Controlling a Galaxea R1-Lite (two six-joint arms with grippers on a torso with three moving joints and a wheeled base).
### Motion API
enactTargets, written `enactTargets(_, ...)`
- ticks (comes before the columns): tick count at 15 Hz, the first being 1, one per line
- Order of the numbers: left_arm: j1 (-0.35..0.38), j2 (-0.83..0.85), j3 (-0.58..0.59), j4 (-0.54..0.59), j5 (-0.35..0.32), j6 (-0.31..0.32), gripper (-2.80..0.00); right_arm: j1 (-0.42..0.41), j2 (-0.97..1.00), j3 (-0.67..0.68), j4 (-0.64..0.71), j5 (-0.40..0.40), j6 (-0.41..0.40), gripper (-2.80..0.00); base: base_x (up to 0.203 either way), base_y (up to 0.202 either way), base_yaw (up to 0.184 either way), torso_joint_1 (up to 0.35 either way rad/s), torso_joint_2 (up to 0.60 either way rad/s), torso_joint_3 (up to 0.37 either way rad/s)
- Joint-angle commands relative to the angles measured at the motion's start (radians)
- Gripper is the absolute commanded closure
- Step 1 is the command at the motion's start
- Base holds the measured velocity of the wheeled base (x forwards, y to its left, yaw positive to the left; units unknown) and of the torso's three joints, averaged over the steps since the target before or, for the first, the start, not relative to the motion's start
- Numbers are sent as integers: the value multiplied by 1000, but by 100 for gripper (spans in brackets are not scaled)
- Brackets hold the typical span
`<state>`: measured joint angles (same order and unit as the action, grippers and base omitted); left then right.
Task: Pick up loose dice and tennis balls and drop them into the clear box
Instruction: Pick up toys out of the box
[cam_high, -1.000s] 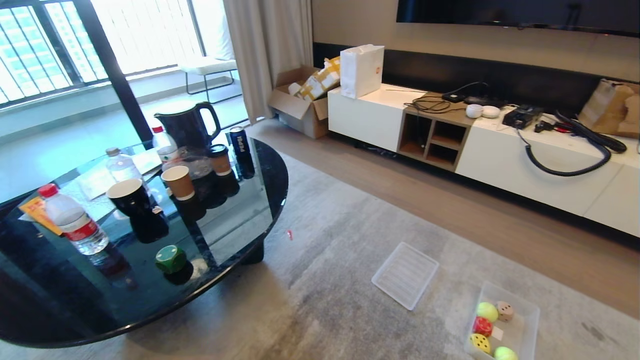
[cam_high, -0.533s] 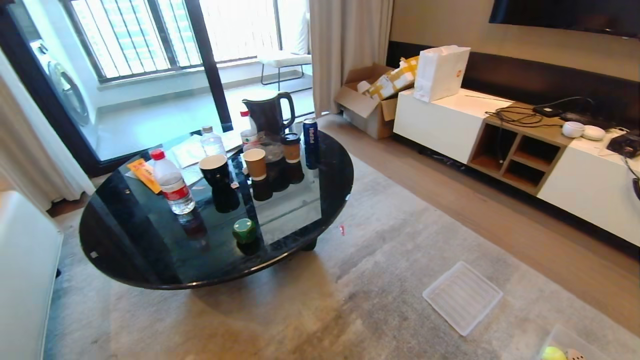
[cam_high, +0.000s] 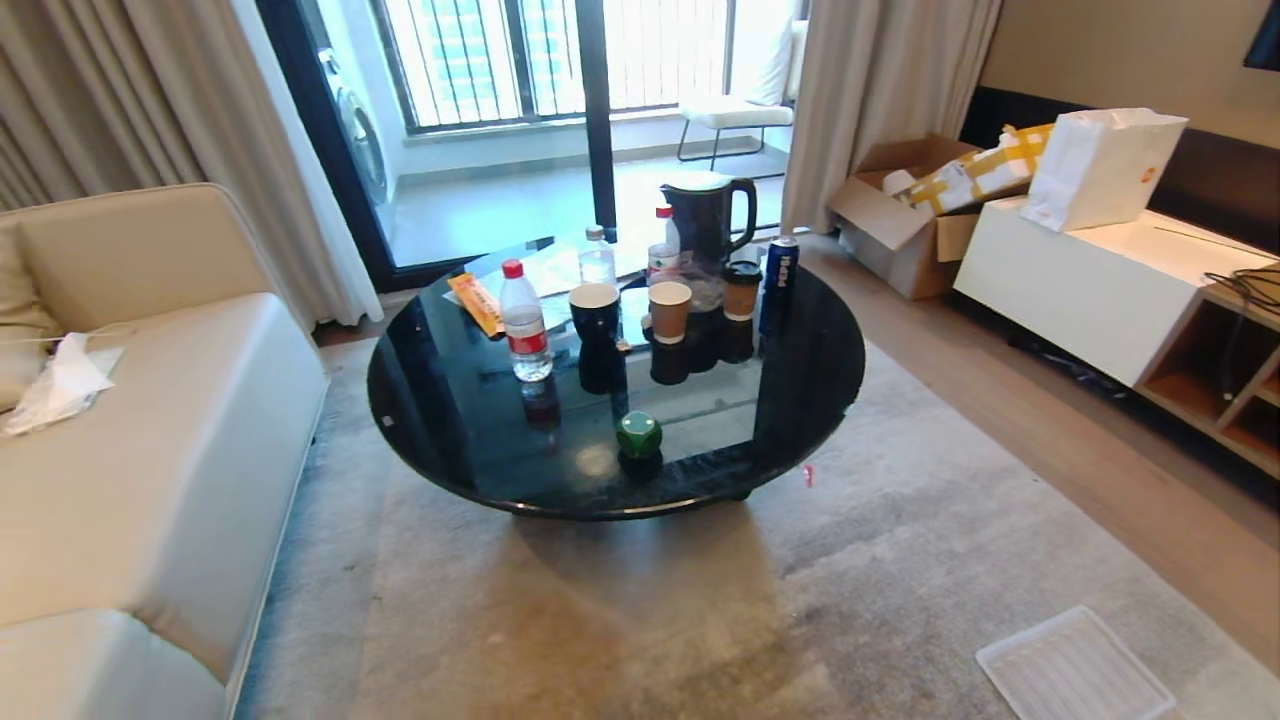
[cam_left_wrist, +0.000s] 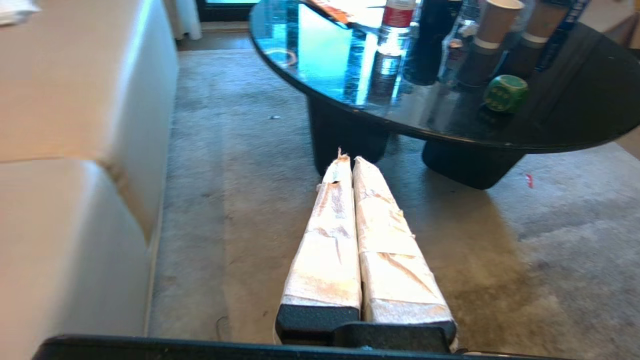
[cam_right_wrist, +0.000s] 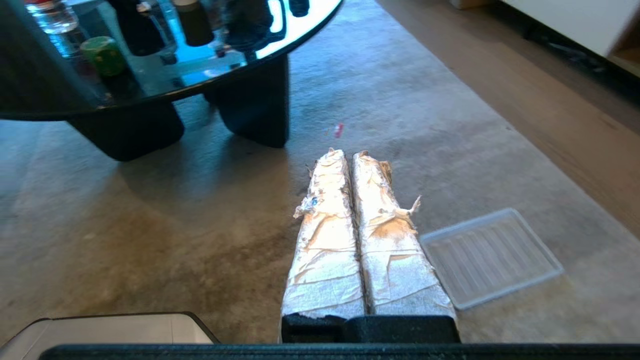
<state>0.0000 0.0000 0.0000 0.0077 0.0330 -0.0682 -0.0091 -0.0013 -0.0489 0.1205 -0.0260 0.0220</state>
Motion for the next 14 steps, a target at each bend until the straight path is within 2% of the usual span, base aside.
enactTargets(1, 0, 0, 0, 0, 1, -1, 0, 0, 1, 0, 1, 0, 1, 0, -3, -11, 167, 2, 6, 6)
enactTargets(11, 0, 0, 0, 0, 2, -7, 0, 0, 1, 0, -1, 0, 0, 0, -1, -8, 166, 2, 1, 3)
enactTargets(14, 0, 0, 0, 0, 2, -5, 0, 0, 1, 0, -1, 0, 1, 0, 2, 0, 105, 1, 6, 4)
